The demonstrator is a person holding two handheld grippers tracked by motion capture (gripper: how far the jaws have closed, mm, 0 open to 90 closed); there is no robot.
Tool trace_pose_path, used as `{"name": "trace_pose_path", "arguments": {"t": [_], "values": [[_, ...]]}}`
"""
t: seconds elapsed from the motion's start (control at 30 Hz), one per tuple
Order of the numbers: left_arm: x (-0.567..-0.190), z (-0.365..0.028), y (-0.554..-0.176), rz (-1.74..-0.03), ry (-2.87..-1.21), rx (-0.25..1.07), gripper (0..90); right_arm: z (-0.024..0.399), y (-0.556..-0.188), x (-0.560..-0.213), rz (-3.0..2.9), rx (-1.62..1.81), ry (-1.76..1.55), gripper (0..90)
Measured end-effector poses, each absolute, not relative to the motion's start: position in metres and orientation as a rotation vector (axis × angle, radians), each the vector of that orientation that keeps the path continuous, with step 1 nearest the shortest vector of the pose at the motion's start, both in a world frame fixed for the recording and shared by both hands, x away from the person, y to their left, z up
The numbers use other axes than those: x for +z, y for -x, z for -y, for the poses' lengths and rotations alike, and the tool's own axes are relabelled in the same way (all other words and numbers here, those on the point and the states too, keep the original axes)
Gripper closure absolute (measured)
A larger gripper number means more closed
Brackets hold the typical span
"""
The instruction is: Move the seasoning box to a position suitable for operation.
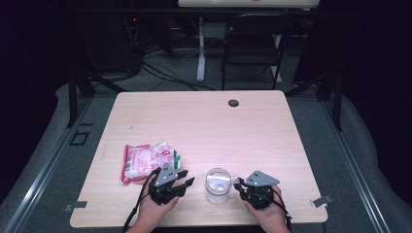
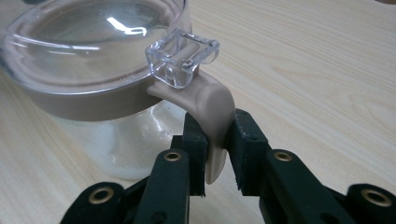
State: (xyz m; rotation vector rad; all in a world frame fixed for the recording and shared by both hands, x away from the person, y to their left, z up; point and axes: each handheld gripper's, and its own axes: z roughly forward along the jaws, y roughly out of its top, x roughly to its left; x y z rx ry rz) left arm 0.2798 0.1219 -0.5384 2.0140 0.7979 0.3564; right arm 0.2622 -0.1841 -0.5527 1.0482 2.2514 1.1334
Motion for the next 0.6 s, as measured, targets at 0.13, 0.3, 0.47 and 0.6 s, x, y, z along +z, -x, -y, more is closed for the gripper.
{"name": "trace_pose_path", "arguments": {"t": [0.13,0.3,0.47,0.6], "values": [[-0.538,-0.121,-0.280,-0.819,-2.008,0.338,69.6,0.183,-0.268,-0.554,-2.243,1.156,-1.059,77.4],[-0.537,-0.121,-0.280,-0.814,-1.992,0.310,67.8,0.186,-0.270,-0.553,-2.256,1.173,-1.069,71.3],[-0.536,-0.122,-0.280,-0.784,-1.983,0.290,61.2,0.192,-0.260,-0.548,-2.266,1.167,-1.058,64.5],[-0.535,-0.121,-0.279,-0.770,-1.975,0.268,58.5,0.199,-0.252,-0.539,-2.271,1.207,-1.052,62.1]]}}
